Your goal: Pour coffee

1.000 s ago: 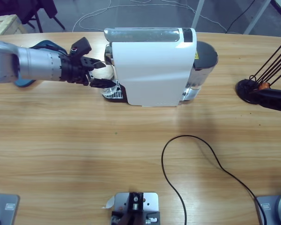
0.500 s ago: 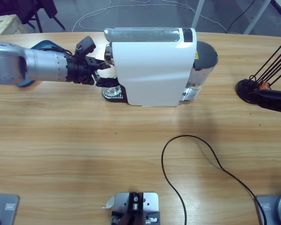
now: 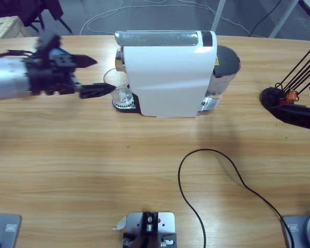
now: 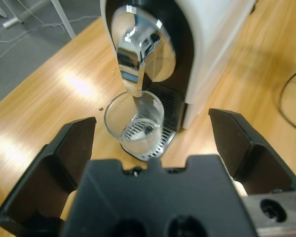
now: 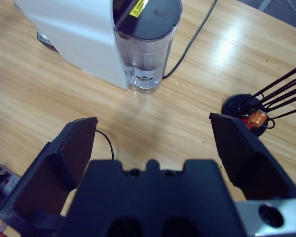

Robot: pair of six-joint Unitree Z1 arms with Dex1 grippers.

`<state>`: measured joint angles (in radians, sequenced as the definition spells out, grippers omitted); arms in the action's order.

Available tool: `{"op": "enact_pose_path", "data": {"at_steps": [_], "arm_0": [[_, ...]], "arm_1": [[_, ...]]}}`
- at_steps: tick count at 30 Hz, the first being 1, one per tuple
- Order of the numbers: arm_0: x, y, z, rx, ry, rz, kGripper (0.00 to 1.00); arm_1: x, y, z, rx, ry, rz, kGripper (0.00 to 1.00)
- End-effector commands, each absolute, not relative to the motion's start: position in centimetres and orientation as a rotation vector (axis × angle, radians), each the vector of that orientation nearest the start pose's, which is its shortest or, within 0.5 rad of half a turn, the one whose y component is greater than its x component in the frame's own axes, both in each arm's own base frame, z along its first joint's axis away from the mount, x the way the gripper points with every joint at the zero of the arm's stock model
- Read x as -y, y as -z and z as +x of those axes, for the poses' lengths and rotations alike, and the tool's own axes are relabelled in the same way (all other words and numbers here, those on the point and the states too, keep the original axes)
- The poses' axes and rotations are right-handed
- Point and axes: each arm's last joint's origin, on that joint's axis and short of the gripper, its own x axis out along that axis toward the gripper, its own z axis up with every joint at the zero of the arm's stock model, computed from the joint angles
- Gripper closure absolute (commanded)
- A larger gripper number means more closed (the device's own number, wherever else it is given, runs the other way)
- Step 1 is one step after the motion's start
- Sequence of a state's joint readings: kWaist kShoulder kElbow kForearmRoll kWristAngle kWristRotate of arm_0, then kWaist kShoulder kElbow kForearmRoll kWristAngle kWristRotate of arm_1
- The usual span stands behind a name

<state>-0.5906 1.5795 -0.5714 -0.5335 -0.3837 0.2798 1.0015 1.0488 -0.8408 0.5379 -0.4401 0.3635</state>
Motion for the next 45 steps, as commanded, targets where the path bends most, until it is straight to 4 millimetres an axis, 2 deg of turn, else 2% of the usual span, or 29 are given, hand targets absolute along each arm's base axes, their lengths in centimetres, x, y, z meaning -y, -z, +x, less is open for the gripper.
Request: {"op": "enact_pose_path", "data": {"at_steps": [1, 3, 4, 5, 8, 9, 10, 14, 16, 18, 21, 26, 34, 45], "arm_0": [[12.9, -26.3, 16.4, -0.55, 0.874, 0.181, 0.0], [12.5, -26.5, 15.2, -0.61, 0.836, 0.19, 0.0], [12.8, -26.5, 14.9, -0.652, 0.834, 0.216, 0.0], [13.0, -26.6, 14.7, -0.691, 0.832, 0.241, 0.0], [13.0, -27.8, 14.1, -0.667, 0.844, 0.246, 0.0], [12.9, -28.3, 14.1, -0.64, 0.848, 0.244, 0.0], [13.0, -28.8, 14.2, -0.613, 0.85, 0.24, 0.0], [13.8, -30.8, 15.1, -0.531, 0.859, 0.235, 0.0], [14.1, -31.2, 15.5, -0.517, 0.858, 0.234, 0.0], [14.4, -30.7, 15.9, -0.538, 0.858, 0.243, 0.0], [14.6, -29.5, 16.1, -0.581, 0.858, 0.258, 0.0], [14.5, -28.8, 15.9, -0.604, 0.867, 0.268, 0.0], [15.1, -28.3, 16.5, -0.606, 0.869, 0.269, 0.0], [15.0, -28.4, 16.5, -0.602, 0.87, 0.267, 0.0]], "arm_1": [[-12.5, -39.2, 13.7, -0.607, -0.292, -0.128, 0.0], [-14.0, -41.5, 17.0, -0.593, -0.277, -0.107, 0.0], [-14.7, -41.9, 18.7, -0.61, -0.285, -0.09, 0.034], [-15.3, -42.2, 20.6, -0.644, -0.316, -0.069, 0.15], [-16.9, -43.5, 25.7, -0.725, -0.438, -0.029, 0.67], [-17.6, -43.8, 26.9, -0.721, -0.447, -0.032, 0.906], [-18.2, -43.9, 28.1, -0.735, -0.438, -0.042, 1.0], [-20.5, -42.6, 32.1, -0.817, -0.383, -0.06, 1.0], [-21.2, -41.8, 32.9, -0.859, -0.385, -0.067, 1.0], [-21.6, -40.5, 33.4, -0.907, -0.376, -0.073, 1.0], [-21.6, -40.1, 33.3, -0.927, -0.373, -0.081, 1.0], [-21.8, -40.6, 32.6, -0.929, -0.389, -0.087, 1.0], [-23.5, -40.1, 31.1, -0.991, -0.489, -0.098, 1.0], [-23.9, -38.8, 31.6, -1.02, -0.465, -0.119, 1.0]]}}
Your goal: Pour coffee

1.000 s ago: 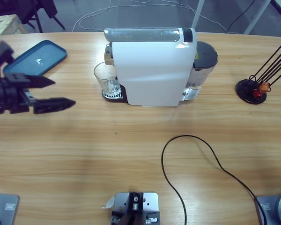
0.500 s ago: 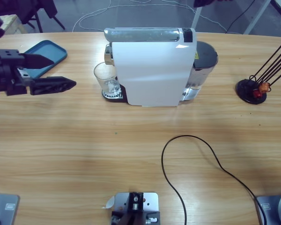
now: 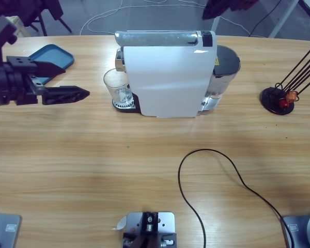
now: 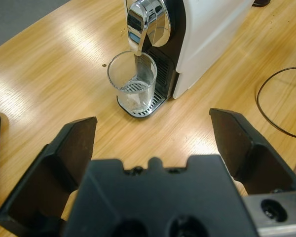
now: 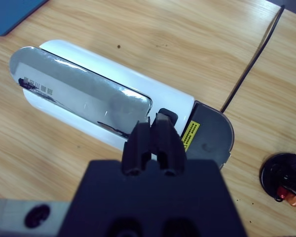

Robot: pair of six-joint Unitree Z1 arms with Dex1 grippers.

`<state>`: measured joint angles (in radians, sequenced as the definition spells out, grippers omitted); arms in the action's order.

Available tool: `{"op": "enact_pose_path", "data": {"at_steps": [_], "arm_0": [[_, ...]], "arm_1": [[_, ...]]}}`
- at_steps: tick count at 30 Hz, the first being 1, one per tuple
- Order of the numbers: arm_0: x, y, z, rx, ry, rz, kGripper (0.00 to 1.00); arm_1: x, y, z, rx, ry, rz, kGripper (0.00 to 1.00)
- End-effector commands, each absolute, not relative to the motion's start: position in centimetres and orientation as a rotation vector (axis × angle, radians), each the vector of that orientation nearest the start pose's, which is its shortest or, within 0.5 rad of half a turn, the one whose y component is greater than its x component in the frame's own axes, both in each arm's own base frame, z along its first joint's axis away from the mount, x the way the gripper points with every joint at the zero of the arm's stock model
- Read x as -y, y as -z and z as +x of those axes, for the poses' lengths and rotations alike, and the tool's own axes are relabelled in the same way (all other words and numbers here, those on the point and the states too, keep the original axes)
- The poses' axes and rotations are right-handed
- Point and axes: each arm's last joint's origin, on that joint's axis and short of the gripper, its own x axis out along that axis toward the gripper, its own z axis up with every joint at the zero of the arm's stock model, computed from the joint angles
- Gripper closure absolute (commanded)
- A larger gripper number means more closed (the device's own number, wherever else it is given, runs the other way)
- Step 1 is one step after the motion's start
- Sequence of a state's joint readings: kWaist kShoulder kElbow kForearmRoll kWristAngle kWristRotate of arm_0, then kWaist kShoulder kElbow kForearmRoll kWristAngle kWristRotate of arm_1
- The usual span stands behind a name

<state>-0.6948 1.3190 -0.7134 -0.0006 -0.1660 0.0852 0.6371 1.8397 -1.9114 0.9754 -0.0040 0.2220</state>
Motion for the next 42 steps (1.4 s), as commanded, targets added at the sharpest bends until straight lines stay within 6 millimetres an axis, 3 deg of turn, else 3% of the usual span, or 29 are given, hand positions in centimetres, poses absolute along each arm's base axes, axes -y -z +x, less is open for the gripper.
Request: {"op": "enact_pose_path", "data": {"at_steps": [1, 11, 28, 31, 32, 33, 34, 36, 42], "arm_0": [[15.1, -28.4, 16.5, -0.602, 0.87, 0.267, 0.0], [15.2, -28.1, 16.7, -0.61, 0.872, 0.268, 0.0], [15.1, -27.8, 16.6, -0.619, 0.871, 0.268, 0.0], [15.1, -27.8, 16.6, -0.614, 0.871, 0.268, 0.0], [15.1, -27.9, 16.6, -0.61, 0.871, 0.267, 0.0], [15.2, -28.0, 16.7, -0.606, 0.871, 0.265, 0.0], [15.2, -28.1, 16.7, -0.601, 0.871, 0.261, 0.0], [15.3, -28.2, 16.8, -0.591, 0.871, 0.253, 0.0], [15.3, -28.3, 16.8, -0.583, 0.872, 0.249, 0.0]], "arm_1": [[-23.9, -38.6, 31.7, -1.025, -0.454, -0.127, 1.0], [-23.5, -38.6, 31.5, -1.012, -0.406, -0.152, 1.0], [-23.9, -36.0, 31.8, -1.09, -0.425, -0.154, 1.0], [-23.3, -37.9, 31.2, -1.026, -0.42, -0.141, 1.0], [-23.0, -39.4, 30.8, -0.982, -0.432, -0.135, 0.84], [-22.6, -41.9, 29.5, -0.903, -0.47, -0.127, 0.07], [-22.2, -43.7, 28.4, -0.83, -0.493, -0.109, 0.0], [-21.6, -45.7, 27.1, -0.765, -0.503, -0.057, 0.0], [-22.1, -42.7, 27.5, -0.935, -0.468, -0.036, 0.0]]}}
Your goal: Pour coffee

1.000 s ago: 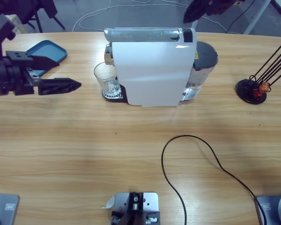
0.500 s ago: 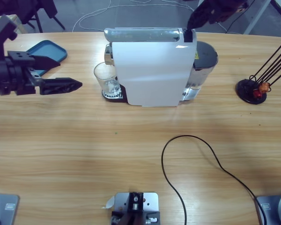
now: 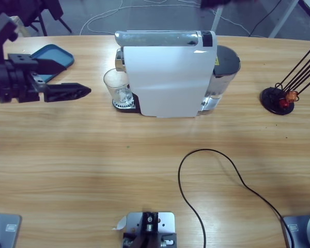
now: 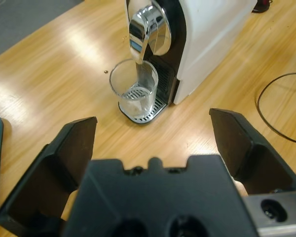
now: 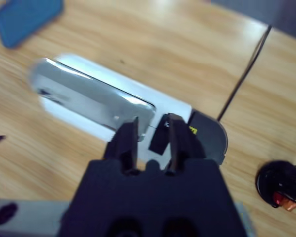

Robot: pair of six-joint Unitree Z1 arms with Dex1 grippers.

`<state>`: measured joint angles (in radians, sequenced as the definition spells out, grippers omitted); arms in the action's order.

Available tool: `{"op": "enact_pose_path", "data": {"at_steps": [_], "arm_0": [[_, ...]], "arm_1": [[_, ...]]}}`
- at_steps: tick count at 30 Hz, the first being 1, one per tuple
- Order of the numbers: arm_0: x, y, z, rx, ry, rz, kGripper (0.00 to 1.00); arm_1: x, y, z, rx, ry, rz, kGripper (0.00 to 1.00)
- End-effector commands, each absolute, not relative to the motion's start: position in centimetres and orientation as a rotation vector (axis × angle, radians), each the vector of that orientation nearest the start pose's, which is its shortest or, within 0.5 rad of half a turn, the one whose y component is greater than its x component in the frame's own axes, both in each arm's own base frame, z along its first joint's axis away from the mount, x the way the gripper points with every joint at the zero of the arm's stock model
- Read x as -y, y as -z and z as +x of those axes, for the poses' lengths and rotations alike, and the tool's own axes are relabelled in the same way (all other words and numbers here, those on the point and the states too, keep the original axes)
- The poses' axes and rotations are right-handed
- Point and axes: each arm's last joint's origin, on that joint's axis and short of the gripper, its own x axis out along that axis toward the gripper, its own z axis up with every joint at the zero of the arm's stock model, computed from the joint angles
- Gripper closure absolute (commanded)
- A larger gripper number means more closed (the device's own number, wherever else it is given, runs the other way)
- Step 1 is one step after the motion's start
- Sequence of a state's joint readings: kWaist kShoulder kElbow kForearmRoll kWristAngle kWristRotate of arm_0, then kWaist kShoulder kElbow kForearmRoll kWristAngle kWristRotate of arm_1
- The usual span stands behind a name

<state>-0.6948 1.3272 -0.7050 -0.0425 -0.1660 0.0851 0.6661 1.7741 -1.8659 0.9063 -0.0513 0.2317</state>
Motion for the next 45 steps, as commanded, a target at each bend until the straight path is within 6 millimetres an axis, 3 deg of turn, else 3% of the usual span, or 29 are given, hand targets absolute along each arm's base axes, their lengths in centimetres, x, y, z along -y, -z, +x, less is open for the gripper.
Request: {"op": "enact_pose_path", "data": {"at_steps": [1, 4, 10, 30, 35, 45], "arm_0": [[15.2, -28.3, 16.7, -0.582, 0.872, 0.247, 0.0], [15.2, -28.4, 16.3, -0.576, 0.881, 0.246, 0.0], [15.3, -28.4, 16.3, -0.575, 0.887, 0.249, 0.0], [15.0, -28.8, 15.9, -0.558, 0.887, 0.238, 0.0], [15.1, -28.6, 16.0, -0.566, 0.886, 0.244, 0.0], [14.7, -28.6, 15.5, -0.562, 0.886, 0.244, 0.0]], "arm_1": [[-22.2, -42.2, 27.6, -0.962, -0.463, -0.034, 0.0], [-22.4, -41.5, 27.7, -1.006, -0.467, -0.025, 0.0], [-22.3, -42.2, 27.6, -0.977, -0.463, -0.015, 0.0], [-22.3, -41.8, 27.7, -0.984, -0.45, -0.041, 0.0], [-22.5, -40.9, 28.1, -1.01, -0.435, -0.062, 0.0], [-22.1, -41.6, 27.8, -0.993, -0.43, -0.064, 0.0]]}}
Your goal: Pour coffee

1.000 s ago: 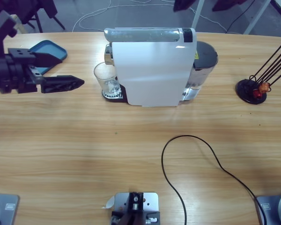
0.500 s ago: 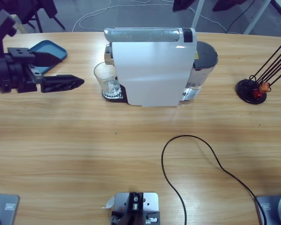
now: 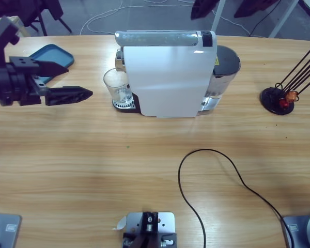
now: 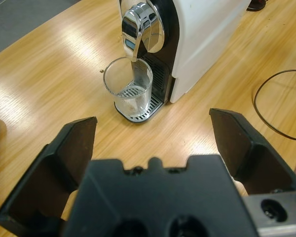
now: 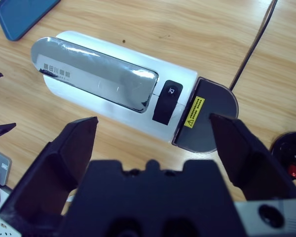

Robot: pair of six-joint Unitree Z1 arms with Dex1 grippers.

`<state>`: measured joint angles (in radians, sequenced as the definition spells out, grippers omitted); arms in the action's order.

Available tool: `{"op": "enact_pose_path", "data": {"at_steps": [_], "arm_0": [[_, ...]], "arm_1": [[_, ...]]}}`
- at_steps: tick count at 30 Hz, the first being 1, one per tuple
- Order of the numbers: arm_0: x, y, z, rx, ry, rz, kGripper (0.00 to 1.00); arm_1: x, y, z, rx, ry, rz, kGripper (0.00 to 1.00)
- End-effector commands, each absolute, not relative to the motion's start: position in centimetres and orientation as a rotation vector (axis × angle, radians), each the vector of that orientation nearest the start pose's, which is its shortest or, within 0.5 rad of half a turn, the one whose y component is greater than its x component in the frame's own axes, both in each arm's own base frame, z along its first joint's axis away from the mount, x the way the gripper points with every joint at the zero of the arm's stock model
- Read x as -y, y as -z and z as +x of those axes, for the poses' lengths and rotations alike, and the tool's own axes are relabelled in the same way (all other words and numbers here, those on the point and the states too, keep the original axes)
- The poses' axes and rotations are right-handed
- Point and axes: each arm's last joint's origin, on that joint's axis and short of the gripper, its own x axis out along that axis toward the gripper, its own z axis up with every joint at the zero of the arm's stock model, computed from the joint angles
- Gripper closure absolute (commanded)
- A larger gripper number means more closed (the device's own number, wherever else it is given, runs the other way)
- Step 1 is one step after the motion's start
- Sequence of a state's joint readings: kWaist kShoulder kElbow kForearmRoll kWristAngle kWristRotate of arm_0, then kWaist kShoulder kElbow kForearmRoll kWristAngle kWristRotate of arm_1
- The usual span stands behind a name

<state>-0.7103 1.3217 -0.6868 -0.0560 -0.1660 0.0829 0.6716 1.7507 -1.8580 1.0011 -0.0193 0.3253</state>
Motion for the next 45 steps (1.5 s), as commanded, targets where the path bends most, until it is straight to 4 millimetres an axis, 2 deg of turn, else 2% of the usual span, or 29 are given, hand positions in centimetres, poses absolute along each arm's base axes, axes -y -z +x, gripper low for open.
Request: {"op": "enact_pose_path", "data": {"at_steps": [1, 5, 7, 9, 11, 12, 14, 17, 21, 26, 31, 39, 45], "arm_0": [[14.7, -28.5, 15.5, -0.562, 0.886, 0.244, 0.0], [14.6, -28.7, 15.4, -0.554, 0.89, 0.241, 0.0], [14.5, -28.8, 15.3, -0.548, 0.89, 0.24, 0.0], [14.4, -28.9, 15.2, -0.545, 0.89, 0.239, 0.0], [14.0, -29.1, 14.8, -0.531, 0.89, 0.237, 0.0], [13.7, -29.2, 14.4, -0.518, 0.892, 0.241, 0.0], [13.1, -29.4, 13.7, -0.498, 0.892, 0.234, 0.0], [13.1, -29.4, 13.7, -0.5, 0.886, 0.229, 0.0], [13.0, -29.4, 13.8, -0.533, 0.852, 0.211, 0.0], [12.9, -29.2, 13.9, -0.544, 0.821, 0.221, 0.0], [13.0, -28.7, 14.0, -0.561, 0.822, 0.231, 0.0], [13.2, -29.3, 14.2, -0.544, 0.829, 0.223, 0.0], [13.4, -29.7, 14.0, -0.519, 0.869, 0.168, 0.0]], "arm_1": [[-22.0, -41.8, 27.7, -0.991, -0.43, -0.063, 0.0], [-21.1, -43.2, 26.6, -0.969, -0.431, -0.057, 0.0], [-20.1, -44.5, 25.3, -0.946, -0.43, -0.051, 0.0], [-18.4, -46.2, 22.9, -0.904, -0.438, -0.041, 0.0], [-16.5, -46.7, 19.6, -0.868, -0.453, -0.063, 0.0], [-15.5, -46.3, 17.7, -0.859, -0.472, -0.083, 0.0], [-13.8, -44.8, 15.3, -0.861, -0.492, -0.096, 0.0], [-11.7, -41.8, 13.1, -0.876, -0.485, -0.092, 0.0], [-10.8, -38.2, 12.1, -0.936, -0.47, -0.12, 0.0], [-10.5, -36.5, 11.8, -0.924, -0.476, -0.124, 0.0], [-10.2, -33.9, 11.3, -0.931, -0.497, -0.124, 0.0], [-9.6, -33.3, 10.8, -0.898, -0.494, -0.118, 0.0], [-9.0, -33.5, 10.1, -0.882, -0.507, -0.105, 0.0]]}}
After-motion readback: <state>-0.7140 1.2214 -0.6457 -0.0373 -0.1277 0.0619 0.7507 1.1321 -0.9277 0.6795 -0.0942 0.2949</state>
